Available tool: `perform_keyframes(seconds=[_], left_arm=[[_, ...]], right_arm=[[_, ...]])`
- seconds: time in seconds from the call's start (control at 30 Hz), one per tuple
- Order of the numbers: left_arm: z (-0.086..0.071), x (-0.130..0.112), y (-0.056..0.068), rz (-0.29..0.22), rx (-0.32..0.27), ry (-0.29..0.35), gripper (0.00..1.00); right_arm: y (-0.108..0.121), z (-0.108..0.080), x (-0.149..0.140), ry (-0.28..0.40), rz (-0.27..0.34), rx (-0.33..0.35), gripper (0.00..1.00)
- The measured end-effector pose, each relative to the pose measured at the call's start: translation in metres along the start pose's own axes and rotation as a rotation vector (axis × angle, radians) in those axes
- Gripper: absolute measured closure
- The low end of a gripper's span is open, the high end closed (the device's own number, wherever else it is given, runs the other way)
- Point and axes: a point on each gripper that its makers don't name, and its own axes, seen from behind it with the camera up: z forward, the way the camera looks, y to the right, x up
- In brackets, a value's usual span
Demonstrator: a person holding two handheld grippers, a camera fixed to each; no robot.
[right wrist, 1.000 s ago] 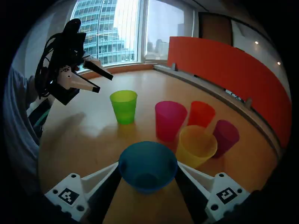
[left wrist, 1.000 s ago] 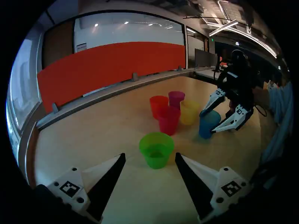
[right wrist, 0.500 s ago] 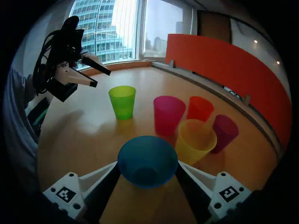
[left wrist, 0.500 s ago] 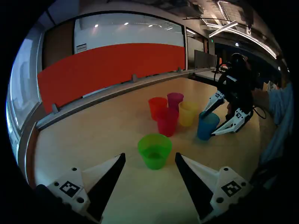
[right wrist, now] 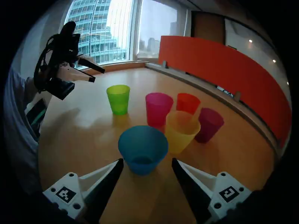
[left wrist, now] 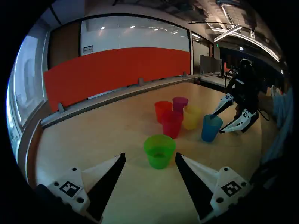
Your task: Pour water
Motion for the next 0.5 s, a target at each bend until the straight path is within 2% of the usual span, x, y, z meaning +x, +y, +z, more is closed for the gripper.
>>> perform_keyframes(seconds=[0.3, 0.5], left_arm=[[-0.012, 0.003, -0.005, -0.018, 0.031, 0.034, 0.01], [-0.019, 0.015, -0.012, -0.017, 0.072, 0.080, 0.01]], right_arm=[[0.006, -0.030, -0.005, 0.023, 0.022, -0.044, 0.00], [0.021, -0.047, 0.009, 0.076, 0.052, -0.092, 0.00]])
